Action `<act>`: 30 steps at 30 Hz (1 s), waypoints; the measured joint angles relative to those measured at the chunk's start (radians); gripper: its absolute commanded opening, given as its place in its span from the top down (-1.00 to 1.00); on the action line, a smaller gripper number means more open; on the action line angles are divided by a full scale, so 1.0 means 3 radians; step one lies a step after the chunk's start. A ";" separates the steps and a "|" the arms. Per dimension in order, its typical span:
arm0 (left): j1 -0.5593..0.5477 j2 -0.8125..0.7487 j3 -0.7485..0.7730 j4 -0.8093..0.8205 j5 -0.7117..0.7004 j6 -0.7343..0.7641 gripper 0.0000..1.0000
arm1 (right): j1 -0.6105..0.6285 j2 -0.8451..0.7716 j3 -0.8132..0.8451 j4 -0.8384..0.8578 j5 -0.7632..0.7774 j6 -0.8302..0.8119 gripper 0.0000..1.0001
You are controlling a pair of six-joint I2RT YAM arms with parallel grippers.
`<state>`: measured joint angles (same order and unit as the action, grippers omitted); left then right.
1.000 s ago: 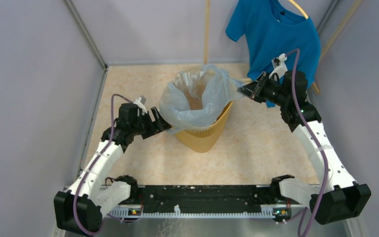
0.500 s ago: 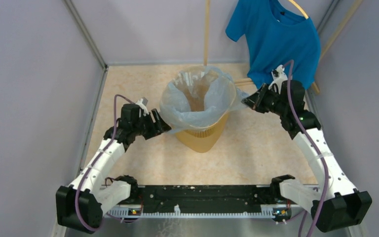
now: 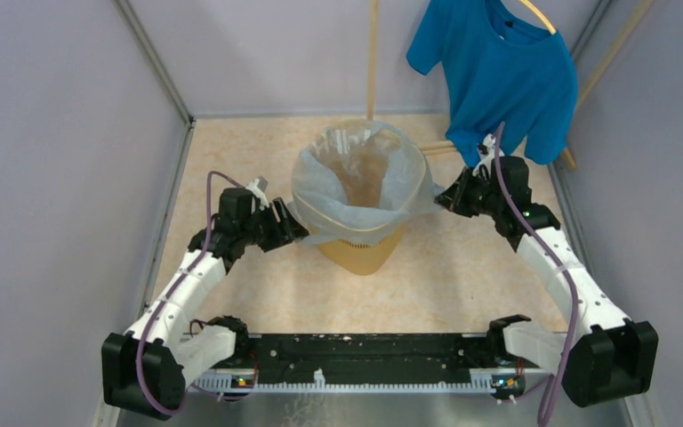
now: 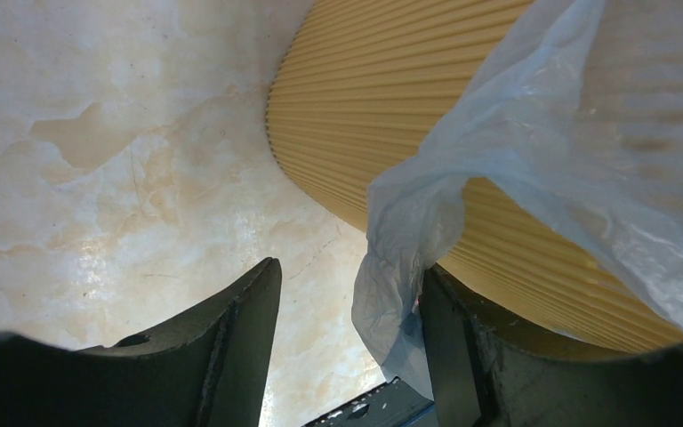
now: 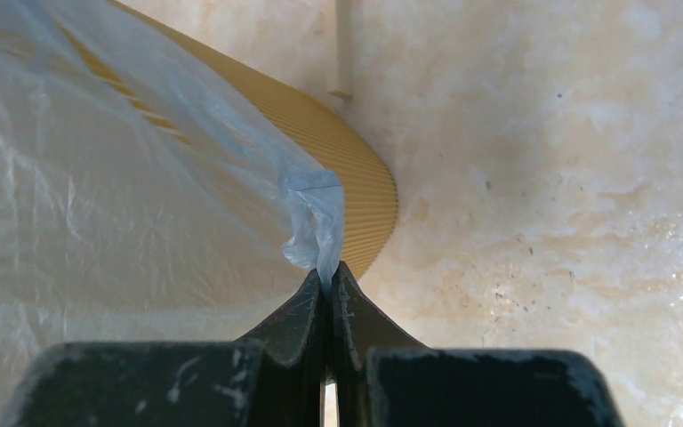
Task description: Put the trash bags into the trash bin
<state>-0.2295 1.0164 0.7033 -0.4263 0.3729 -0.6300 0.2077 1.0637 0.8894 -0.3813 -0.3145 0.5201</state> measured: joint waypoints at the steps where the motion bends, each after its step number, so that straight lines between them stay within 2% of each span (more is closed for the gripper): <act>1: 0.0000 -0.0006 -0.0004 -0.0003 -0.0005 0.0001 -0.26 | 0.0000 0.0038 -0.0022 0.0005 0.0019 -0.0011 1.00; 10: 0.0000 -0.0031 -0.0139 0.0037 -0.0039 -0.0001 -0.11 | 0.0000 0.0111 -0.0078 0.0169 -0.0037 -0.0039 1.00; 20: 0.0000 0.0031 -0.0240 0.0055 -0.0038 -0.0017 -0.07 | 0.0000 0.0261 -0.0629 0.0540 -0.0131 0.0001 1.00; 30: 0.0000 0.0080 -0.0473 0.0254 -0.0010 -0.0106 -0.01 | 0.0064 0.0526 -0.0696 0.0749 -0.0267 0.0027 0.97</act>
<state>-0.2295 1.0405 0.5613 -0.3500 0.3698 -0.6617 0.2268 1.2217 0.6807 -0.1566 -0.3946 0.5282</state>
